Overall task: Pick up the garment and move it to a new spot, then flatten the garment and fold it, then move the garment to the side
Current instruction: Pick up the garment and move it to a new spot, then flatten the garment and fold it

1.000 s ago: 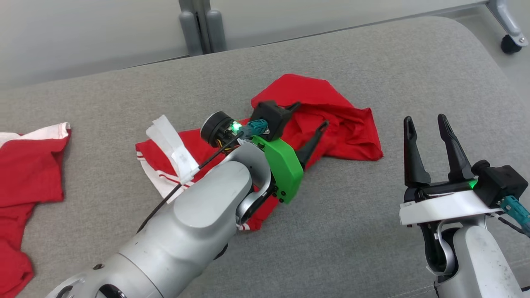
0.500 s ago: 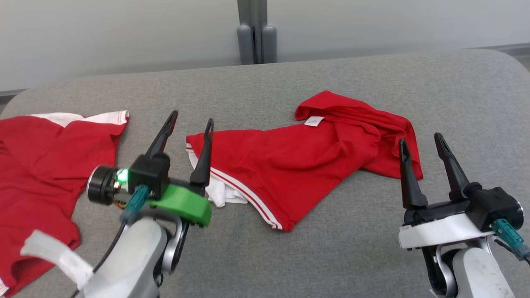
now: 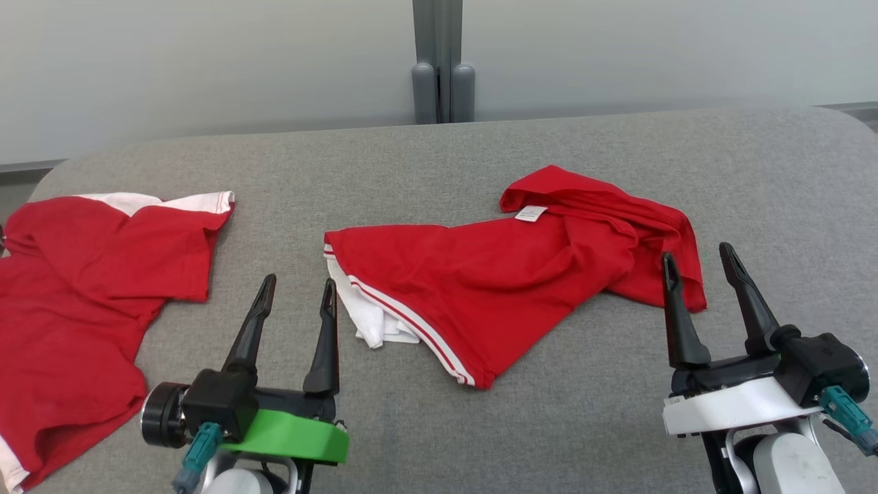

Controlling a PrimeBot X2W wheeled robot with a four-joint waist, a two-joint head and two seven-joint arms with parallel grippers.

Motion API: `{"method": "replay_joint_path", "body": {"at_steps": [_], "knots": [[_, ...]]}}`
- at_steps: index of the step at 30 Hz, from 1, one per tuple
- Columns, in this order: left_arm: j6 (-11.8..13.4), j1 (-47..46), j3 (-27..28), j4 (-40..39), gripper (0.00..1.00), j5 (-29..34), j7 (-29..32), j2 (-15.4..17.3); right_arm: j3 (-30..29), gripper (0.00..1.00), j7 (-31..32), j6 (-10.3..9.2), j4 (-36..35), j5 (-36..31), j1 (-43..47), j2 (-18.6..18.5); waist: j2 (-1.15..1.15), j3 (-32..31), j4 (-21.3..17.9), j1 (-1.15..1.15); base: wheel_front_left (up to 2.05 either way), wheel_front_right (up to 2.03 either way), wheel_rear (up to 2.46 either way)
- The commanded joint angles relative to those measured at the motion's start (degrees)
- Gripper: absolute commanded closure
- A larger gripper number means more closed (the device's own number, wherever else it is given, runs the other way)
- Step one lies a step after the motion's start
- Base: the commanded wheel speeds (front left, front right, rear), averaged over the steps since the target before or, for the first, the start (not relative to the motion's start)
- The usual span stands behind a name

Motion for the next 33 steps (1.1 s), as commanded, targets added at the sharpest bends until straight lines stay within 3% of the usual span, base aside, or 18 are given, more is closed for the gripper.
{"method": "replay_joint_path", "body": {"at_steps": [1,7,14,24,33], "knots": [[-1.0,1.5,1.3,-0.2,0.0,0.9,0.0,-0.7,-0.2,0.0,-0.2,-0.08,-0.3,0.5,0.8,-0.2,0.0,0.1,-0.5,0.0,0.0,0.0,0.0],[-5.6,3.9,6.0,0.7,0.0,4.4,0.0,-3.7,-0.3,0.0,-0.2,-0.08,-0.2,0.7,1.4,-0.1,0.0,0.1,-1.4,0.0,0.0,0.0,0.0],[-8.3,3.4,8.5,1.2,0.0,6.2,0.0,-5.4,0.6,0.0,-0.2,-0.08,0.3,-0.9,1.1,-0.1,0.0,0.7,-0.9,0.0,0.0,0.0,0.0],[-9.6,0.9,7.7,2.2,0.0,5.3,0.0,-5.9,12.2,0.0,-0.2,-0.08,6.8,-5.8,-0.6,-2.0,0.0,3.7,4.0,0.0,0.0,0.0,0.0],[-8.6,-1.1,5.1,2.7,0.0,3.5,0.0,-5.9,21.1,0.0,-0.2,-0.08,20.8,-7.8,-5.7,-5.0,0.0,6.4,10.5,0.0,0.0,0.0,0.0]]}}
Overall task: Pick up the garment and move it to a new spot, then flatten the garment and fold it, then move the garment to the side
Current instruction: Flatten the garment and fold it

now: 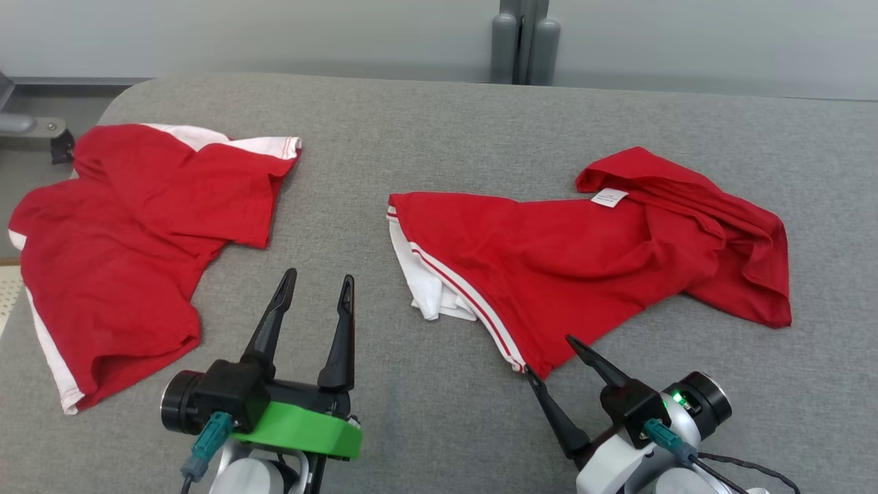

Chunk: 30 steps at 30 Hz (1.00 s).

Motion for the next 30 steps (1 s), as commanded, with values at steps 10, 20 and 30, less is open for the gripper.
{"method": "replay_joint_path", "body": {"at_steps": [10,20,30], "knots": [[1.0,-1.9,-1.1,-0.3,0.0,-1.4,0.0,0.0,0.0,0.0,-0.2,-0.08,10.4,-3.8,-4.8,-1.5,0.0,3.1,6.3,0.0,0.0,0.0,0.0],[1.4,-1.6,-0.9,0.0,0.0,-1.5,0.0,0.0,-2.3,1.0,0.0,-0.08,15.0,-6.0,-6.7,0.3,0.0,2.9,6.0,0.0,0.0,0.0,0.0],[1.3,0.1,-0.7,0.5,0.0,-1.1,0.0,0.0,0.7,1.0,-0.1,-0.08,-0.7,-5.2,-4.4,-0.5,0.0,-1.1,0.9,0.0,0.0,0.0,0.0]]}}
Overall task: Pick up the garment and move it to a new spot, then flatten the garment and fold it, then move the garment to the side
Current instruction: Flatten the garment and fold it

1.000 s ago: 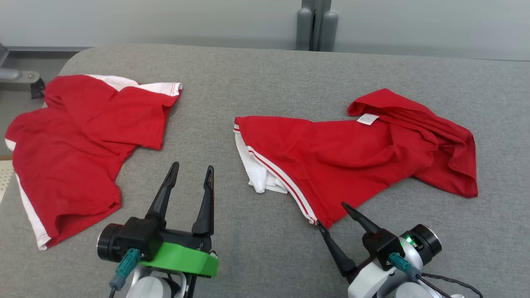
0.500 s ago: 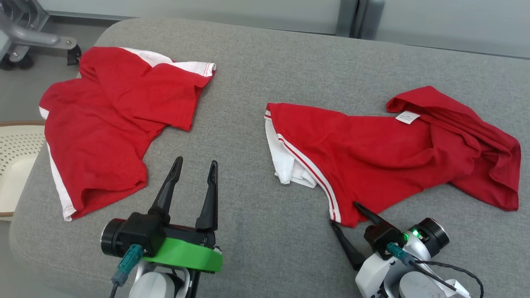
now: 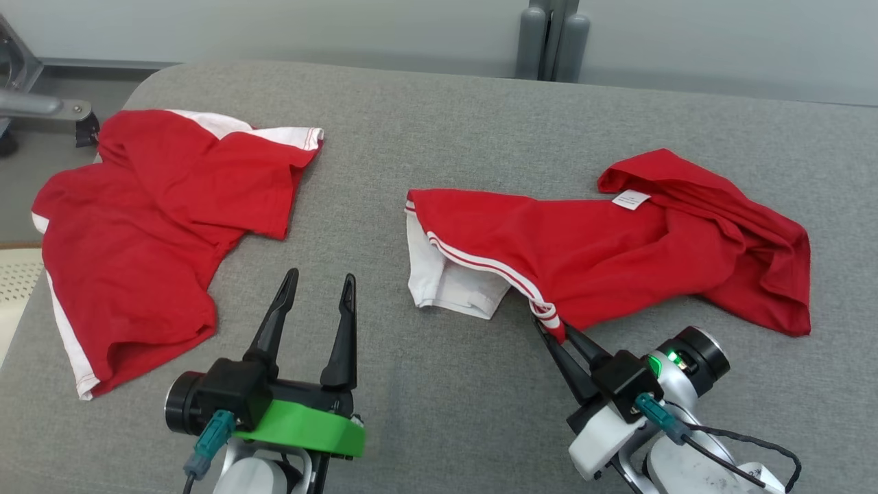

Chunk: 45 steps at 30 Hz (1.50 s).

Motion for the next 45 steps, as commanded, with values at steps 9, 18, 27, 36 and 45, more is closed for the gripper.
{"method": "replay_joint_path", "body": {"at_steps": [9,18,27,36,45], "knots": [[0.5,1.7,-0.9,0.2,0.0,-0.1,0.0,0.1,3.5,1.0,-0.1,-0.09,-19.4,1.6,2.4,-5.3,0.0,-4.2,-3.1,0.0,0.0,0.0,0.0],[0.6,0.4,-2.6,-0.4,0.0,-1.1,0.0,0.1,3.6,1.0,4.5,-0.09,-20.2,6.1,-9.9,-15.5,0.0,-2.8,0.5,0.0,0.0,0.0,0.0],[1.2,-3.9,-6.5,-1.2,0.0,-3.9,0.0,0.1,13.6,1.0,7.7,-0.1,-6.4,15.6,-34.0,-27.7,0.0,5.5,8.6,0.0,0.0,0.0,0.0],[2.4,-6.0,-7.8,-1.1,0.0,-6.0,0.0,0.1,19.7,0.0,7.4,-0.08,19.1,20.1,-50.8,-27.5,0.0,8.3,13.2,0.0,0.0,0.0,0.0],[2.5,-6.1,-6.0,-0.5,0.0,-4.6,0.0,0.1,21.2,0.0,2.3,-0.09,31.4,21.8,-54.1,-22.8,0.0,6.1,9.1,0.0,0.0,0.0,0.0]]}}
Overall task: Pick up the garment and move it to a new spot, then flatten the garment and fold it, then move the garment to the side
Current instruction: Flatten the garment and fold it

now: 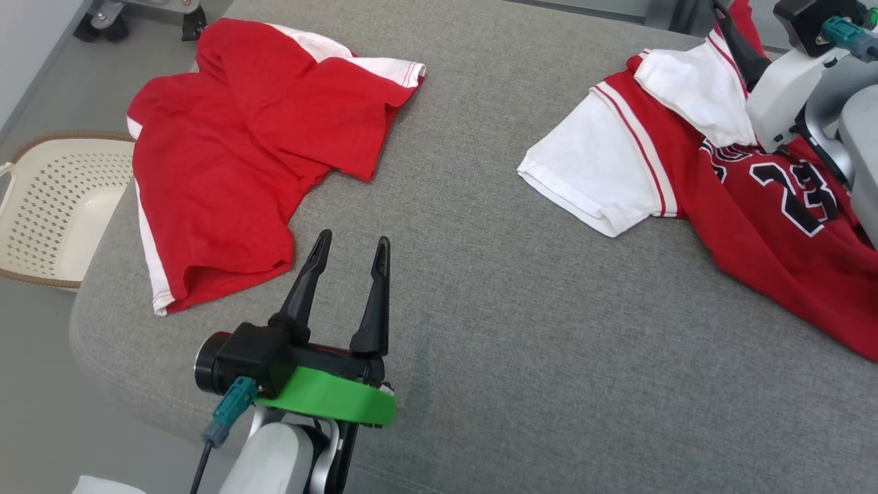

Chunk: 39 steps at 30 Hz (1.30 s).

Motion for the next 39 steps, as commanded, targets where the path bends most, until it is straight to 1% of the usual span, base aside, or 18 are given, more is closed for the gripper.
{"method": "replay_joint_path", "body": {"at_steps": [1,5,8,10,12,16,18,19,21,24,26,28,29,31,33,37,39], "knots": [[-0.1,-0.7,0.8,0.2,0.0,0.9,0.0,0.1,-0.1,0.0,-1.0,-0.1,0.8,0.4,-0.2,0.7,0.0,-1.7,-3.2,0.0,0.0,0.0,0.0],[-0.5,-0.6,2.5,0.4,0.0,2.0,0.0,0.1,-0.7,0.0,-2.5,-0.1,1.2,1.1,1.1,1.9,0.0,-3.1,-7.0,0.0,0.0,0.0,0.0],[-0.6,-0.8,4.0,0.4,0.0,3.0,0.0,0.1,-2.5,0.0,-2.8,-0.1,-0.5,1.5,2.8,2.7,0.0,-4.3,-9.9,0.0,0.0,0.0,0.0],[-0.5,-0.9,5.2,0.3,0.0,3.5,0.0,0.1,-4.7,0.0,-2.9,-0.1,-4.2,1.2,4.5,2.7,0.0,-4.9,-11.8,0.0,0.0,0.0,0.0],[-0.6,-0.9,6.4,0.2,0.0,3.8,0.0,0.1,-7.2,0.0,-2.8,-0.1,-8.3,0.3,8.1,2.5,0.0,-5.6,-13.7,0.0,0.0,0.0,0.0],[-0.4,-0.2,8.5,0.5,0.0,4.4,0.0,0.1,-14.5,0.0,-2.8,-0.1,-17.4,-1.1,16.1,3.5,0.0,-6.8,-17.2,0.0,0.0,0.0,0.0],[-0.4,0.2,9.6,0.6,0.0,4.5,0.0,0.1,-20.7,0.0,-2.8,-0.1,-23.6,-1.4,23.2,5.4,0.0,-7.4,-19.2,0.0,0.0,0.0,0.0],[-0.3,0.3,9.9,0.6,0.0,4.6,0.0,0.1,-22.5,0.0,-2.8,-0.1,-25.4,-1.5,25.3,6.1,0.0,-7.6,-19.7,0.0,0.0,0.0,0.0],[-0.4,0.6,10.5,0.8,0.0,4.6,0.0,0.1,-26.5,0.0,-2.8,-0.1,-31.0,-3.2,32.3,8.1,0.0,-8.0,-21.1,0.0,0.0,0.0,0.0],[-0.1,1.2,12.0,1.3,0.0,4.5,0.0,0.1,-31.3,0.0,-2.9,-0.09,-38.2,-5.3,40.6,11.7,0.0,-8.4,-23.2,0.0,0.0,0.0,0.0],[0.1,1.5,12.7,1.6,0.0,4.1,0.0,0.1,-34.7,0.0,-2.9,-0.1,-42.3,-6.1,46.0,14.8,0.0,-8.6,-24.5,0.0,0.0,0.0,0.0],[-0.3,1.7,13.1,2.4,0.0,4.4,0.0,0.1,-37.8,0.0,-2.9,-0.1,-45.5,-6.6,50.9,18.1,0.0,-8.6,-25.4,0.0,0.0,0.0,0.0],[-0.4,1.8,13.3,2.8,0.0,4.8,0.0,0.1,-38.8,0.0,-2.9,-0.09,-47.1,-6.5,53.0,20.0,0.0,-8.7,-25.8,0.0,0.0,0.0,0.0],[-0.4,2.2,14.0,4.0,0.0,5.1,0.0,0.2,-39.9,0.0,-2.9,-0.08,-49.4,-7.2,55.8,22.6,0.0,-8.5,-26.8,0.0,0.0,0.0,0.0],[-0.5,2.1,14.7,5.0,0.0,5.5,0.0,0.1,-40.3,0.0,-2.9,-0.08,-50.8,-8.0,57.7,24.1,0.0,-8.0,-27.8,0.0,0.0,0.0,0.0],[-0.8,0.5,15.5,8.1,0.0,7.5,0.0,0.2,-40.6,0.0,-2.9,-0.08,-52.2,-9.1,58.9,25.9,0.0,-6.9,-29.4,0.0,0.0,0.0,0.0],[-0.5,-0.5,15.5,11.4,0.0,8.7,0.0,0.2,-40.8,0.0,-2.9,-0.08,-52.6,-9.7,58.9,26.2,0.0,-6.3,-30.2,0.0,0.0,0.0,0.0]]}}
